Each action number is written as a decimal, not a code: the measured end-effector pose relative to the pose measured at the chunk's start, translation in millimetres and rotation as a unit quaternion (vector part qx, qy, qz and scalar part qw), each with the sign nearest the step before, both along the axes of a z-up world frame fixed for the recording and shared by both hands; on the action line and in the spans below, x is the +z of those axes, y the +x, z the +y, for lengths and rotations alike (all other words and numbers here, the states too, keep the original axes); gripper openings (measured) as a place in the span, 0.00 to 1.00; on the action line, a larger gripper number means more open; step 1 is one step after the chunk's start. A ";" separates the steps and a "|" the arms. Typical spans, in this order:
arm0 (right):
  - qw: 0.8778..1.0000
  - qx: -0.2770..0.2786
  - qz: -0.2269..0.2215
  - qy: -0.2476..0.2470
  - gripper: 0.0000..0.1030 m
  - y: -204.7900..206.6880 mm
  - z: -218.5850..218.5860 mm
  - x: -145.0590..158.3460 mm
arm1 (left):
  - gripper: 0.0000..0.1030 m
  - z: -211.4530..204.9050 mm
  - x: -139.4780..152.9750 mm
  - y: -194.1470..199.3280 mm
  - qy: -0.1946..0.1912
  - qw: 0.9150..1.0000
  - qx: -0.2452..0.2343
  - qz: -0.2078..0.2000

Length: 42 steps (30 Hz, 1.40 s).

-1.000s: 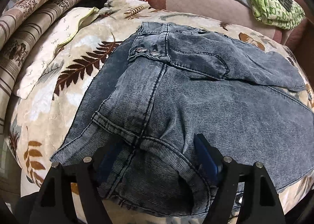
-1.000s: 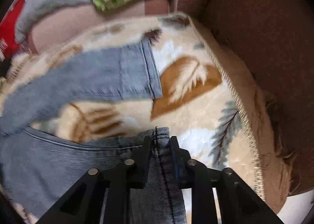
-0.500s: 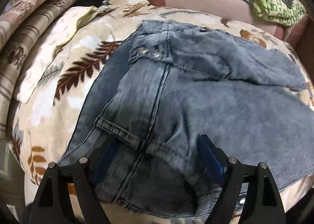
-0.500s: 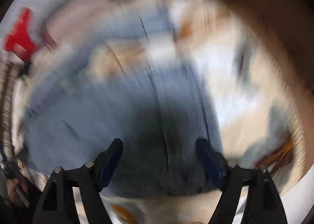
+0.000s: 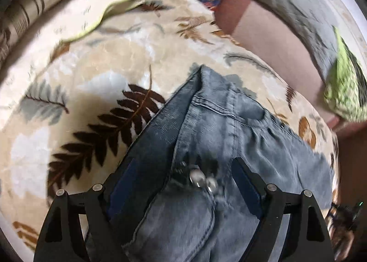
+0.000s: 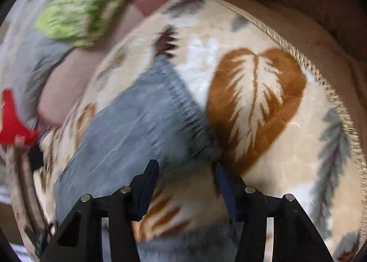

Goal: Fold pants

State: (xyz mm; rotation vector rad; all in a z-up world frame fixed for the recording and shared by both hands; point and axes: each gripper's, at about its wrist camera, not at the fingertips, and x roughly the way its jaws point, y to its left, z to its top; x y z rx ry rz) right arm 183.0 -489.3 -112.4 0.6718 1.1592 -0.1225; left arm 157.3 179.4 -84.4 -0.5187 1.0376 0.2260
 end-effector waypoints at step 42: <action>0.991 0.091 -0.037 -0.092 0.61 94.0 19.8 16.4 | 0.53 10.0 0.7 141.9 -0.023 0.998 -0.051 -0.007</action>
